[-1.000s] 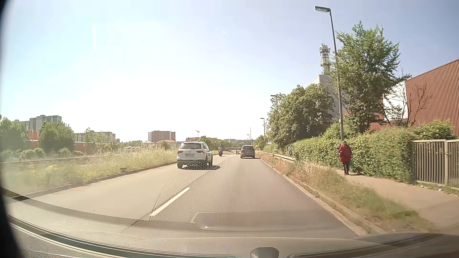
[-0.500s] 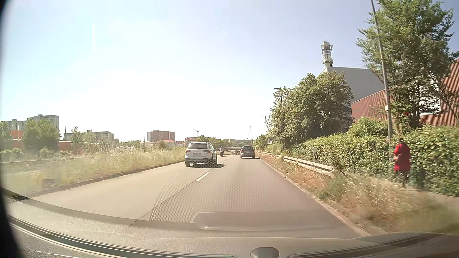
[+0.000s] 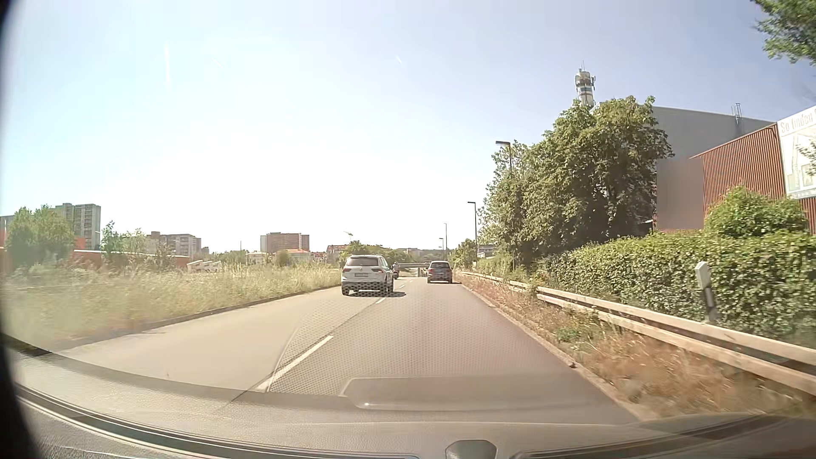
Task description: Follow the waypoints while adhering to traffic rules and regulations
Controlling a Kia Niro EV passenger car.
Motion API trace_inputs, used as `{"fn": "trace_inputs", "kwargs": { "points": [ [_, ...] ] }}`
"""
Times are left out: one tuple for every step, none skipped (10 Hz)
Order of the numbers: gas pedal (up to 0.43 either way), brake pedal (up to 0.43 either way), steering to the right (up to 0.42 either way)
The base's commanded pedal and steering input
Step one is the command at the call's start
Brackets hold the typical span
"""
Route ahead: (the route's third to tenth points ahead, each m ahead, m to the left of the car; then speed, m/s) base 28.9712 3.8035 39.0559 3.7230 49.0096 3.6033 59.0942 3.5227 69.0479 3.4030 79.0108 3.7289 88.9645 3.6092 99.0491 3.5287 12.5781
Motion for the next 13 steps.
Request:
{"fn": "trace_inputs", "kwargs": {
  "points": [
    [0.059,0.024,0.000],
    [0.059,0.024,0.000],
    [0.059,0.024,0.000],
    [0.059,0.024,0.000],
    [0.059,0.024,0.000],
    [0.059,0.024,0.000],
    [0.059,0.024,0.000],
    [0.059,0.024,0.000],
    [0.047,0.024,0.000],
    [0.039,0.024,0.000],
    [0.028,0.024,-0.001],
    [0.028,0.024,-0.001],
    [0.028,0.024,-0.001]
  ]
}}
